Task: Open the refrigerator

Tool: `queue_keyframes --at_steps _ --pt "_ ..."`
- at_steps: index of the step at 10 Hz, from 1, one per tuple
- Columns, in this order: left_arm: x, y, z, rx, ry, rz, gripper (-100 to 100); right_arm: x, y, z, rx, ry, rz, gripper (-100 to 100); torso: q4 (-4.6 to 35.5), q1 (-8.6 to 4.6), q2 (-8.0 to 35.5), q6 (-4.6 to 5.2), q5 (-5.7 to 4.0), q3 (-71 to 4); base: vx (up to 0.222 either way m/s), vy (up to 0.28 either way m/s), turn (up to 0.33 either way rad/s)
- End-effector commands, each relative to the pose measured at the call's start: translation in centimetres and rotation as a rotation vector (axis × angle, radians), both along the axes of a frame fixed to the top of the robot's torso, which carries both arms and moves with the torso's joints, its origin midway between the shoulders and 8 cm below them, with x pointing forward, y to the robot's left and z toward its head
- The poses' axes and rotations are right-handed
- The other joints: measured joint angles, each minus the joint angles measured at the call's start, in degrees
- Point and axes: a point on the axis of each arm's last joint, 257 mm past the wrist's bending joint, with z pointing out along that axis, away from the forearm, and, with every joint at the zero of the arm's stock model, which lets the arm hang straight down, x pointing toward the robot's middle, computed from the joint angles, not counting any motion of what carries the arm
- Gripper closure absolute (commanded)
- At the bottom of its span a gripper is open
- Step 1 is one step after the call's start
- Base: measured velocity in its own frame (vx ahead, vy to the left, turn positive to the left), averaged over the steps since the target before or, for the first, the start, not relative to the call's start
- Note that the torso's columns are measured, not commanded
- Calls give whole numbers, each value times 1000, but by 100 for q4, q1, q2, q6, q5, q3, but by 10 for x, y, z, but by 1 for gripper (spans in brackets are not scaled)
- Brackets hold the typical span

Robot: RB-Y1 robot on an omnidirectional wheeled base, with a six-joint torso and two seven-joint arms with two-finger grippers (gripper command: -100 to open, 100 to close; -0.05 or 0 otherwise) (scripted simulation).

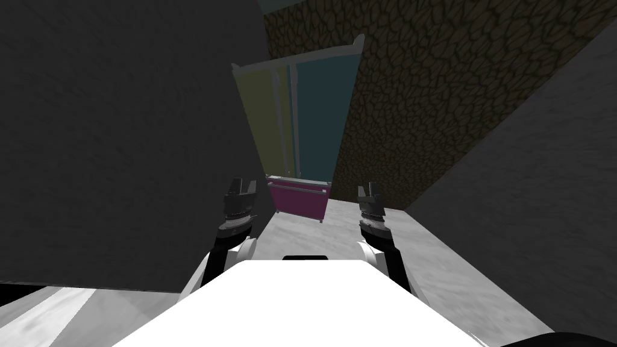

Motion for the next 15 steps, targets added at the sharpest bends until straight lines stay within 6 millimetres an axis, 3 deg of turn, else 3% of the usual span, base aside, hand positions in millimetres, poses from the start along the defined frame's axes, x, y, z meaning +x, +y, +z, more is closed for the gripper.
queue_keyframes --at_steps 1,9,10,12,15 --pt "0 0 0 0 0 0 0 0 0 0 0 0 0 0 235 0 232 0 0 -467 0 0 0" --pt "0 0 0 0 0 0 0 0 0 0 0 0 0 0 3537 0 3539 0 0 -7073 0 0 0" --pt "5 -4 -7 35 12 -16 -100 0 0 0 0 0 0 0 3960 0 3962 0 0 -7919 27 -2 -8" --pt "12 -7 -17 68 25 -28 -100 0 0 0 0 0 0 0 4202 -1 4197 0 0 -8432 46 -6 -9" --pt "22 -10 -34 112 37 -41 -100 0 0 0 0 0 0 0 4226 0 4222 0 0 -8461 69 -3 -13"
